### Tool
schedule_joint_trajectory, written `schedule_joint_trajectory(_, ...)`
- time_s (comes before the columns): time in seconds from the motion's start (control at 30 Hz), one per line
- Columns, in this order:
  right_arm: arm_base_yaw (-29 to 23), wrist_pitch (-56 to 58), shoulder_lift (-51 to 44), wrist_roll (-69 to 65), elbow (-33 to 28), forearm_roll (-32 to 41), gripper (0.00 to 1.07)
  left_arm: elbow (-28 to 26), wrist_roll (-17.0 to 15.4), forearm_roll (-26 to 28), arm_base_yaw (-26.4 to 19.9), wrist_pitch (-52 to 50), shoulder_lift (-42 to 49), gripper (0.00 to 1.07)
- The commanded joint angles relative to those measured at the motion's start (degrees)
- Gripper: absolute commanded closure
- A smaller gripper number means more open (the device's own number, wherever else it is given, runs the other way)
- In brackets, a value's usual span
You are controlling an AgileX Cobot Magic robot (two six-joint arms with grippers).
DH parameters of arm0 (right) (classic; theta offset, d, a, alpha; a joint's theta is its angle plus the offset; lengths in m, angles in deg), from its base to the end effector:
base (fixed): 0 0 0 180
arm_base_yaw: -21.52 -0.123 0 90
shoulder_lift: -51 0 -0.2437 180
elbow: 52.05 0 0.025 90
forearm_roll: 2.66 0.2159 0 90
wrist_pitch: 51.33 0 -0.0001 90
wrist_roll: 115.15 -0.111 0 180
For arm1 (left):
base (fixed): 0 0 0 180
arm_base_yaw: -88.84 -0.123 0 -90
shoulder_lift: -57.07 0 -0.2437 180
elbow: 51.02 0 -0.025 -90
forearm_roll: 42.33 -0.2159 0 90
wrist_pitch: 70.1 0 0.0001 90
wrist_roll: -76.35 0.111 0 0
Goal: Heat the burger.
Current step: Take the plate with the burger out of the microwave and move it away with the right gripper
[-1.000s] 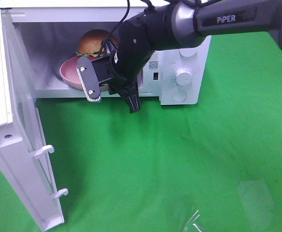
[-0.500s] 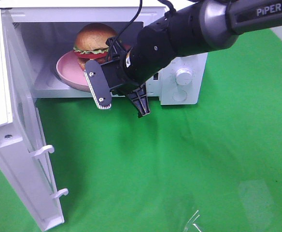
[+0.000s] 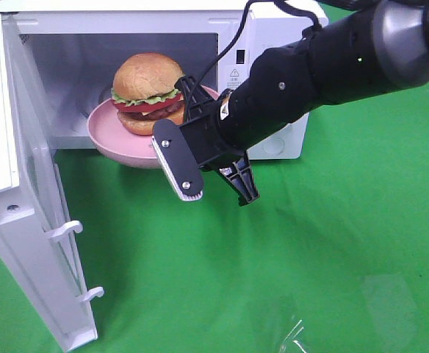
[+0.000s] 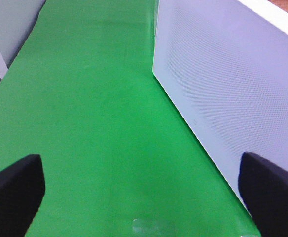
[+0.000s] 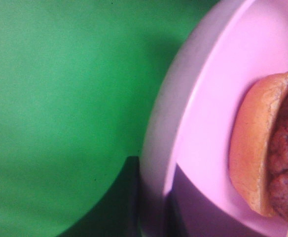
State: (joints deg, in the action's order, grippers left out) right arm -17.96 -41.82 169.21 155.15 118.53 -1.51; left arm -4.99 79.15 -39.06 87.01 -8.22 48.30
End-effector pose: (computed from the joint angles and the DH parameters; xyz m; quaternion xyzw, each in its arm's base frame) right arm 0.2907 0.2399 0.1443 -0.8392 0.4028 -0.1521 0.3322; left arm 0.0204 -0.0049 0.2552 0.0090 0.8508 -0.0073 0.5254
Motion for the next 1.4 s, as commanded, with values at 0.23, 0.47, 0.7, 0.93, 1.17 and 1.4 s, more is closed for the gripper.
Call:
schedule_joint_trajectory(0.23, 0.11, -4.76, -6.93, 0.86, -3.72, 2.75, 1.07, 0.11, -0.29, -0.06, -0.06, -0.57, 0.86, 0.07)
schedule_joint_trajectory(0.47, 0.11, -4.76, -12.89, 2.01, -10.2, 4.41, 1.07, 0.11, -0.29, -0.06, -0.06, -0.57, 0.86, 0.07)
schedule_joint_trajectory(0.7, 0.11, -4.58, -19.25, 1.95, -17.13, 4.41, 1.07, 0.11, -0.29, -0.06, -0.06, -0.57, 0.86, 0.07)
schedule_joint_trajectory(0.93, 0.11, -4.3, -26.3, 0.11, -23.84, 1.95, 1.07, 0.11, -0.29, -0.06, -0.06, -0.57, 0.86, 0.07)
schedule_joint_trajectory(1.17, 0.11, -3.09, -35.58, -6.93, -30.19, -3.38, 1.07, 0.11, -0.29, -0.06, -0.06, -0.57, 0.86, 0.07)
schedule_joint_trajectory(1.4, 0.11, 0.8, -44.4, -9.63, -35.24, -5.1, 1.07, 0.11, -0.29, -0.06, -0.06, -0.57, 0.86, 0.07)
